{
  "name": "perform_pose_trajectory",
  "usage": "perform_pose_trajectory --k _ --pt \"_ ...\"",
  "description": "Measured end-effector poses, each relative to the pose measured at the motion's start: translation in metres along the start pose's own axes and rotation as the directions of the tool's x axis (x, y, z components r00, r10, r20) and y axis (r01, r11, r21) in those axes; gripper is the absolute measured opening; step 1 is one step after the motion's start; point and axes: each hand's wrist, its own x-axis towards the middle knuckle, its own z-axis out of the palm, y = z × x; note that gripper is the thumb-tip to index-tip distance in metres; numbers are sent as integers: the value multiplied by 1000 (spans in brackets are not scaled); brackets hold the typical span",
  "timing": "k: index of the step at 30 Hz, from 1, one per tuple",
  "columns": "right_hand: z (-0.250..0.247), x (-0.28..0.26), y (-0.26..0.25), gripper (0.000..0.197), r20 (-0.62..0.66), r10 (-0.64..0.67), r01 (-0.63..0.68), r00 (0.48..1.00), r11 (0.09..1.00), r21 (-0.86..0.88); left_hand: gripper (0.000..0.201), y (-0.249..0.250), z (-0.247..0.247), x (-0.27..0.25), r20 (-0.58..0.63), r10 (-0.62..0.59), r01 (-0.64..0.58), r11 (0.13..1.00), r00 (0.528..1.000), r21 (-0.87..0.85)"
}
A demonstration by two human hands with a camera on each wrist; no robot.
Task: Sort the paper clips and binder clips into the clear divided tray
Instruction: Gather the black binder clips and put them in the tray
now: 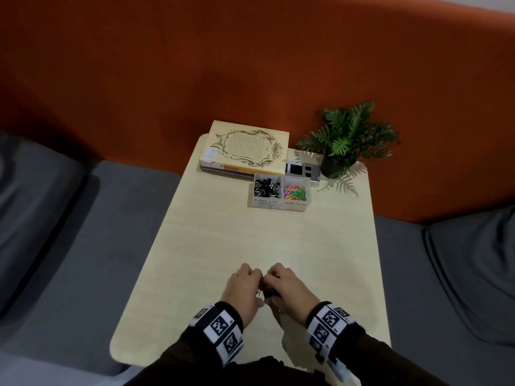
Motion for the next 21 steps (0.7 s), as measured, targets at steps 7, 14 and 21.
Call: perform_pose_trajectory --k 7,14,21 --pt "-7 4 -9 21 -7 66 -66 998 997 -38 12 1 -8 8 18 -33 33 999 999 -40" --pt "-10 4 -10 11 -32 175 -176 984 984 -10 32 1 -23 11 -10 -83 81 987 997 -138" --pt "-4 -5 -6 9 -118 373 -344 920 915 210 5 23 -98 57 -145 -68 24 958 987 -285"
